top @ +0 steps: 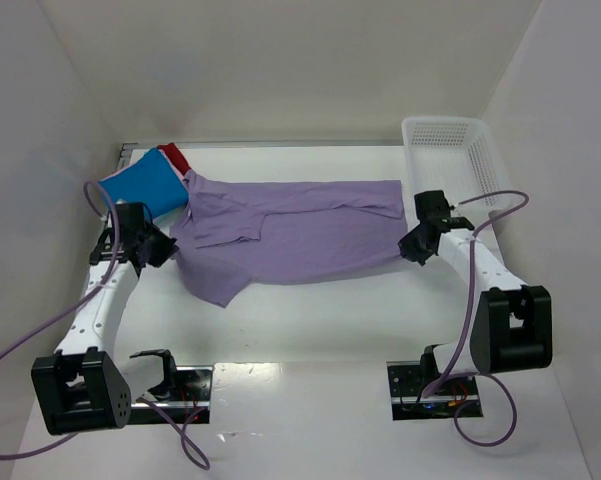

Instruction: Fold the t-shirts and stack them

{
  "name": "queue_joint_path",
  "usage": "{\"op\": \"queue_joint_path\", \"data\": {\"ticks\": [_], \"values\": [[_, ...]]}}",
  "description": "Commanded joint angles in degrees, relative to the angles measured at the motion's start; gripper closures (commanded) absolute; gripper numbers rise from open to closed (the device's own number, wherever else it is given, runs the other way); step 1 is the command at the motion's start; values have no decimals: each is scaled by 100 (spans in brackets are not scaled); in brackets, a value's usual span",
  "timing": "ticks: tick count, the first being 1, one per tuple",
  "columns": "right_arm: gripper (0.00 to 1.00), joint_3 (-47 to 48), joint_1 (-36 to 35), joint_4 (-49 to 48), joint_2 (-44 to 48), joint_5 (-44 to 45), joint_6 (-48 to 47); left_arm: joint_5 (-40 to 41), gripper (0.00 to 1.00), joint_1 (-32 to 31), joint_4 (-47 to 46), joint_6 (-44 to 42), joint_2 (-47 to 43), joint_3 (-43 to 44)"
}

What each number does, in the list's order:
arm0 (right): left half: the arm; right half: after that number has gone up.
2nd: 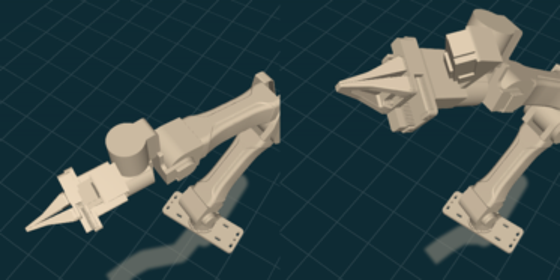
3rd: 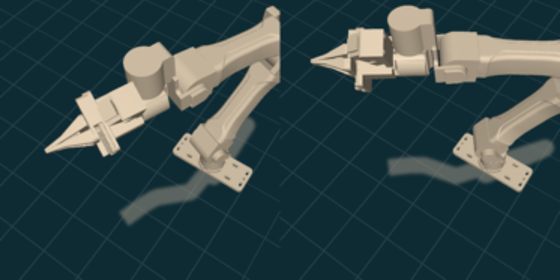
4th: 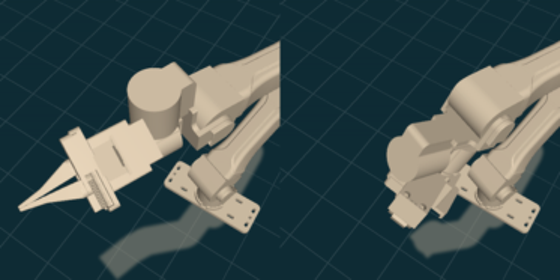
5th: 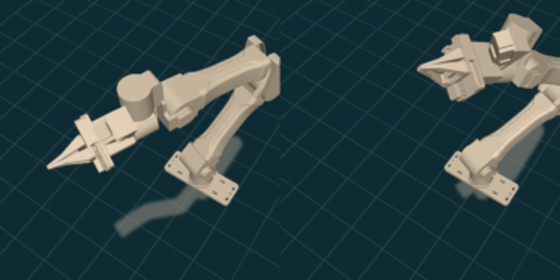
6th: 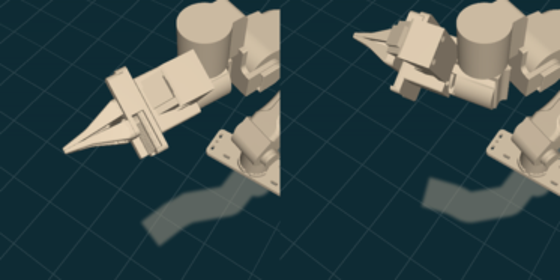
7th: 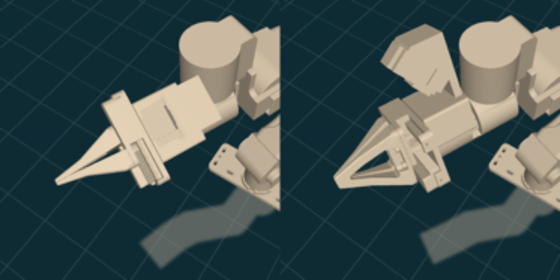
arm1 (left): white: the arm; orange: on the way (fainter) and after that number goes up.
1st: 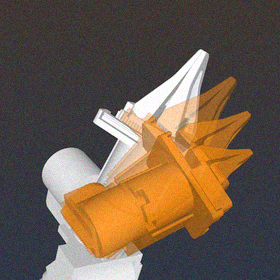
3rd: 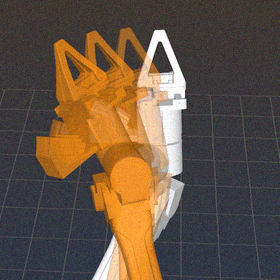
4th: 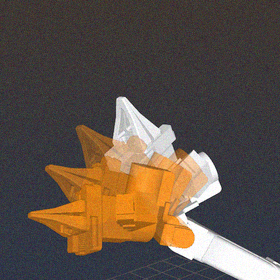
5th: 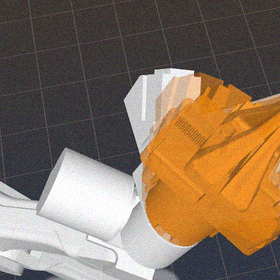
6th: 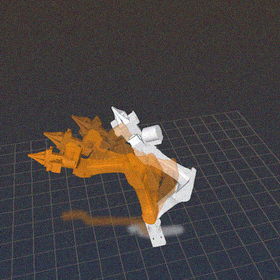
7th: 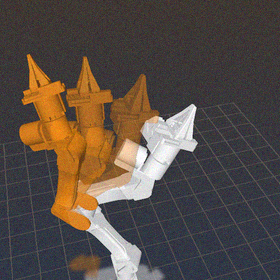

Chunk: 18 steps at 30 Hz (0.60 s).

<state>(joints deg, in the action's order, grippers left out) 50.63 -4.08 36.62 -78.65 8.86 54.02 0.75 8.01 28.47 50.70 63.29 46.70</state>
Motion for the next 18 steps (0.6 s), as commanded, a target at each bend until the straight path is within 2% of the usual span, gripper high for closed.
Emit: {"op": "queue_joint_path", "data": {"ticks": [1, 10, 18], "values": [[100, 316, 38, -515, 131, -24, -76, -172, 100, -10, -350, -288, 95, 305], [100, 1001, 38, -1332, -624, -201, -252, -427, 100, -10, -948, -403, 965, 910], [100, 1686, 38, -1456, -1292, 97, -444, -480, 100, -10, -1326, -570, 1739, 1517]]}}
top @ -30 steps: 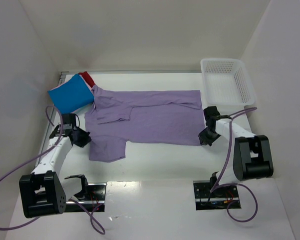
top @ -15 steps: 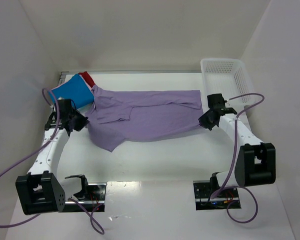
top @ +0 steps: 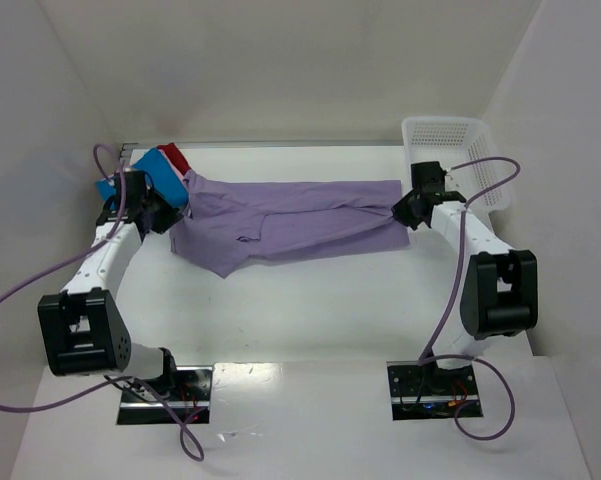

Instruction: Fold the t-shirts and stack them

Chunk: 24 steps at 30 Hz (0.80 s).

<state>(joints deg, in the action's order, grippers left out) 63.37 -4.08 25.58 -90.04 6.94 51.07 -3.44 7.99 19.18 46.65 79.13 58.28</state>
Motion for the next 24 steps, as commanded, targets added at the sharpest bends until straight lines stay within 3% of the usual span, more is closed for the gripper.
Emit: {"op": "queue_joint_path", "data": {"ticks": [1, 24], "values": [[100, 413, 38, -352, -206, 360, -150, -60, 100, -8, -397, -226, 225, 420], [100, 895, 258, -774, -1006, 466, -203, -182, 100, 45, -731, -332, 1526, 1537]]}}
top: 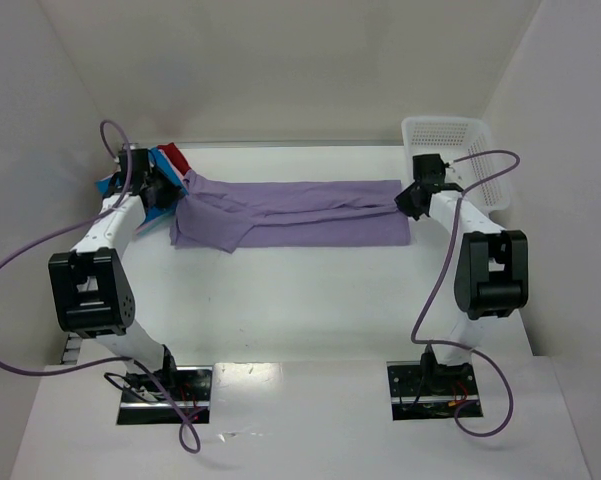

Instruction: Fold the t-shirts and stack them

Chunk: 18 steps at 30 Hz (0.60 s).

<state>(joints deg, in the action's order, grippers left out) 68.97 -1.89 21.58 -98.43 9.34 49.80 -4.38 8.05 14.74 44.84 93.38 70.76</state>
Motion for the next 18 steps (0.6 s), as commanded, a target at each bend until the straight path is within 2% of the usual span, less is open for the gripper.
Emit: {"op": "queue_joint_path", "data": {"ticks": [1, 18], "values": [[100, 336, 40, -374, -167, 226, -76, -89, 100, 38, -288, -203, 162, 367], [100, 898, 40, -541, -888, 279, -348, -203, 100, 153, -393, -309, 751, 808]]}}
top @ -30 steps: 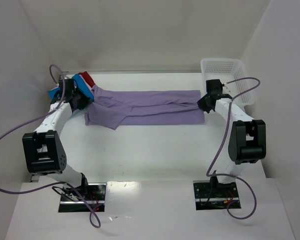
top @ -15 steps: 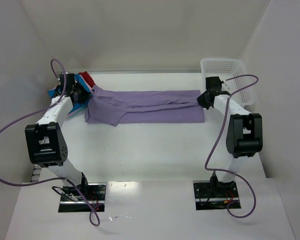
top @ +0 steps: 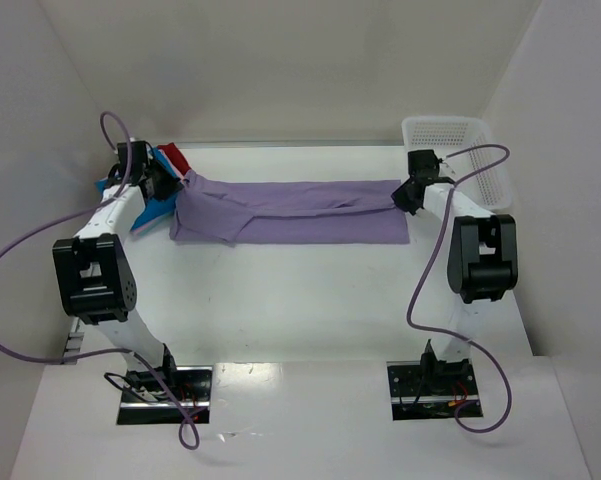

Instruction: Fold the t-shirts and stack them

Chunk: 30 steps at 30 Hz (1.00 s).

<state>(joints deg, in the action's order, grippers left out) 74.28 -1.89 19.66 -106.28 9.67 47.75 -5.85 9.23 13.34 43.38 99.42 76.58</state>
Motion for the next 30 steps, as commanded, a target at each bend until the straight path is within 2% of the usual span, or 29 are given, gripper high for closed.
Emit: {"op": "queue_joint_path", "data": {"ticks": [1, 30], "values": [[100, 368, 40, -349, -182, 246, -143, -118, 100, 35, -306, -163, 148, 226], [100, 886, 40, -507, -886, 351, -310, -118, 100, 193, -482, -391, 763, 560]]}}
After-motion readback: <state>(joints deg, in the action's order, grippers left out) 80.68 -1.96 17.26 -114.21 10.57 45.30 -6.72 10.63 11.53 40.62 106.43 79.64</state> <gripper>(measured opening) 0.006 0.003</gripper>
